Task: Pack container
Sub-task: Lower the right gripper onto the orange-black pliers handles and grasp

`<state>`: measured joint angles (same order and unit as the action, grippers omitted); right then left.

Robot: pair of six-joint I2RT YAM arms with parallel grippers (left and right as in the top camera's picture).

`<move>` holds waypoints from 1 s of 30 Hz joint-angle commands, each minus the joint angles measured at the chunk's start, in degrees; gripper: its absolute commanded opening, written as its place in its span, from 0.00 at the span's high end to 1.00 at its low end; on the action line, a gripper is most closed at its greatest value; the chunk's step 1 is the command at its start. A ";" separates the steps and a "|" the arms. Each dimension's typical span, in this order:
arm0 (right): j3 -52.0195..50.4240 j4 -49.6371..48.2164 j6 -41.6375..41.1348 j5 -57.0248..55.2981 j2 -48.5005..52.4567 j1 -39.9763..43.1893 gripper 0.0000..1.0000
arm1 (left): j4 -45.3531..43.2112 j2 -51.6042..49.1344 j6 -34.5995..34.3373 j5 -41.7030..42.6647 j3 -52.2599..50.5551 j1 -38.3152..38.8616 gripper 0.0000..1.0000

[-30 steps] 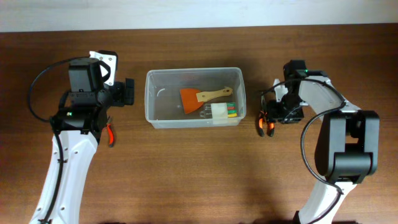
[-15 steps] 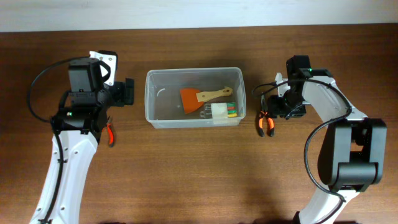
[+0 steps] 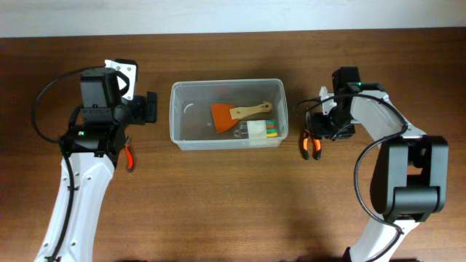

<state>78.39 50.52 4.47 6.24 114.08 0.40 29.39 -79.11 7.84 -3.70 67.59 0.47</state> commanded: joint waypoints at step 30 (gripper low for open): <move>-4.11 -4.31 -0.94 -5.46 0.85 -1.66 0.57 | -0.15 -0.28 -0.50 -0.61 1.14 -0.04 0.01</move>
<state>75.35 46.63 4.27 2.15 114.19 -0.49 29.39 -79.11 7.84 -3.70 67.59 0.47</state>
